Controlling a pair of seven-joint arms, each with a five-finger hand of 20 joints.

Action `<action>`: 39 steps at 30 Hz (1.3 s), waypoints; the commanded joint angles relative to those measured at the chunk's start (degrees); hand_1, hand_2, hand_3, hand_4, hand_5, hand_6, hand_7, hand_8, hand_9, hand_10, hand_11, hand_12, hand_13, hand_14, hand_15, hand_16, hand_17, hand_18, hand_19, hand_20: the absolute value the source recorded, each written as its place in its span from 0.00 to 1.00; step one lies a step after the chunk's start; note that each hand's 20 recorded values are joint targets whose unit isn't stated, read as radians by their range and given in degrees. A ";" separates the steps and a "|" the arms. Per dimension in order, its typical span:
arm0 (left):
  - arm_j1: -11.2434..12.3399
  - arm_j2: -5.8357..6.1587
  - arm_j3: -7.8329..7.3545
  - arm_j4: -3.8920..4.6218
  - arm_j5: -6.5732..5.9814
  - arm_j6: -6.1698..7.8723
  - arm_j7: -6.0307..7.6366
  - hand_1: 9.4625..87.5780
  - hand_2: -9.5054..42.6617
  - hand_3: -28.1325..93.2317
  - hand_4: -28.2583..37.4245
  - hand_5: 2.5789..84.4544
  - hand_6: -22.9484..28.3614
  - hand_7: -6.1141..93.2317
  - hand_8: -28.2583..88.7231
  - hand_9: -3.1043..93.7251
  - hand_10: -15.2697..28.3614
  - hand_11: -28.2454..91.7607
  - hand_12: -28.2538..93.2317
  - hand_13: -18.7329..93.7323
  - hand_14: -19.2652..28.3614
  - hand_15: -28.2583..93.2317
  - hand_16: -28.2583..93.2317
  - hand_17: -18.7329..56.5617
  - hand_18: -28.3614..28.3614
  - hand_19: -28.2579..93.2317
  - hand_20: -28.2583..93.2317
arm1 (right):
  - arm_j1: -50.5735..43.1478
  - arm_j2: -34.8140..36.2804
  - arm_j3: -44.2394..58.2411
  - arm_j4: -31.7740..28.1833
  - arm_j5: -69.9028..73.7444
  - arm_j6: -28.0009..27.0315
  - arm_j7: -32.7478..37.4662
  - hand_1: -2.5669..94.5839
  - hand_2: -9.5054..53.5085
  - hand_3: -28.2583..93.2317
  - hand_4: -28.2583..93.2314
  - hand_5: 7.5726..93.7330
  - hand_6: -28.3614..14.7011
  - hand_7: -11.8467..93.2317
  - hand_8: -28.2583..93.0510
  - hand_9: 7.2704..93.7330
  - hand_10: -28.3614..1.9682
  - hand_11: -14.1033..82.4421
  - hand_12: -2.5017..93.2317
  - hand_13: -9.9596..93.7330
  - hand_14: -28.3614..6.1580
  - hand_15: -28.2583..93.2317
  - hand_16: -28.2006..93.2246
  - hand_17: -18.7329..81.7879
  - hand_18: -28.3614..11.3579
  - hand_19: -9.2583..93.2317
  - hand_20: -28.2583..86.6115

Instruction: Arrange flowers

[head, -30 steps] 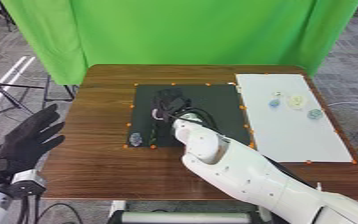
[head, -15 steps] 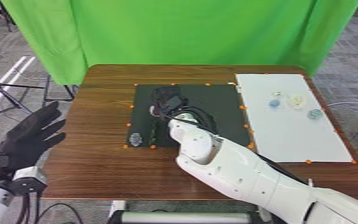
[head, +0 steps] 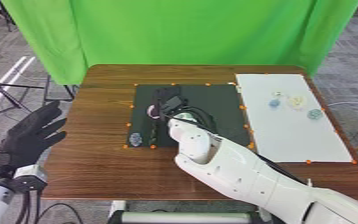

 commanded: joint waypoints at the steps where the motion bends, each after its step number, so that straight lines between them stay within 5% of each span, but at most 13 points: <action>1: 1.83 -1.60 -0.75 -0.67 -0.06 -0.28 0.66 0.19 0.15 0.80 0.00 0.23 0.46 0.24 0.16 0.21 0.56 0.32 0.40 0.28 0.65 0.34 0.30 0.08 0.83 0.53 0.31 | -1.02 1.60 4.93 -6.67 -0.80 -6.48 1.04 0.31 0.00 0.91 0.00 0.52 0.62 0.48 0.10 0.61 0.55 0.55 0.32 0.73 0.68 0.76 0.48 0.41 0.20 0.86 0.73; 7: 3.89 -3.73 -1.63 -1.65 0.25 0.32 1.84 0.19 0.15 0.80 0.00 0.23 0.47 0.24 0.16 0.21 0.56 0.32 0.40 0.28 0.65 0.34 0.30 0.08 0.83 0.53 0.31 | -3.64 10.52 14.42 -14.40 1.65 -7.30 1.78 0.28 0.00 0.93 0.00 0.43 0.55 0.44 0.12 0.47 0.47 0.58 0.34 0.63 0.57 0.79 0.46 0.37 0.17 0.85 0.74; 11: 4.57 -4.21 -1.89 -1.90 0.25 0.40 1.84 0.19 0.15 0.80 0.00 0.23 0.47 0.24 0.16 0.21 0.56 0.33 0.40 0.28 0.65 0.34 0.30 0.08 0.83 0.53 0.31 | -5.90 17.97 20.66 -15.24 2.84 -7.99 6.00 0.31 0.00 0.94 0.00 0.36 0.52 0.44 0.12 0.36 0.39 0.59 0.35 0.56 0.55 0.70 0.41 0.35 0.18 0.84 0.74; 15: 5.26 -4.81 -2.30 -2.14 0.28 0.54 2.06 0.19 0.15 0.80 0.00 0.23 0.47 0.24 0.16 0.21 0.56 0.32 0.40 0.28 0.65 0.34 0.30 0.08 0.83 0.53 0.31 | -9.95 25.11 25.74 -14.95 3.54 -8.87 9.61 0.31 0.00 0.95 0.00 0.28 0.49 0.43 0.13 0.28 0.34 0.48 0.32 0.47 0.45 0.61 0.38 0.30 0.20 0.77 0.68; 23: 5.37 -4.90 -2.28 -1.97 0.29 0.45 2.48 0.19 0.15 0.80 0.00 0.23 0.47 0.24 0.16 0.21 0.56 0.32 0.40 0.28 0.65 0.34 0.30 0.08 0.83 0.53 0.31 | -22.16 32.86 38.02 -16.44 5.12 -9.51 15.04 0.32 0.00 0.95 0.00 0.23 0.45 0.36 0.15 0.22 0.34 0.29 0.29 0.35 0.32 0.34 0.40 0.24 0.20 0.60 0.47; 31: 4.67 -4.50 -1.68 -1.67 0.19 0.16 1.59 0.19 0.15 0.80 0.00 0.23 0.47 0.24 0.16 0.21 0.56 0.33 0.40 0.28 0.65 0.34 0.30 0.08 0.83 0.53 0.31 | -27.77 34.63 43.67 -17.56 7.84 -13.79 16.90 0.31 0.00 0.95 0.00 0.21 0.44 0.33 0.16 0.21 0.34 0.26 0.29 0.35 0.31 0.32 0.41 0.23 0.19 0.58 0.44; 39: 4.84 -4.44 -1.75 -1.59 0.15 -0.08 1.62 0.19 0.16 0.80 0.00 0.23 0.47 0.24 0.16 0.21 0.56 0.33 0.40 0.28 0.65 0.34 0.30 0.08 0.83 0.53 0.31 | -30.10 34.85 45.95 -15.43 11.56 -17.00 16.66 0.29 0.00 0.94 0.00 0.27 0.42 0.30 0.17 0.29 0.38 0.26 0.27 0.41 0.38 0.31 0.42 0.21 0.15 0.58 0.44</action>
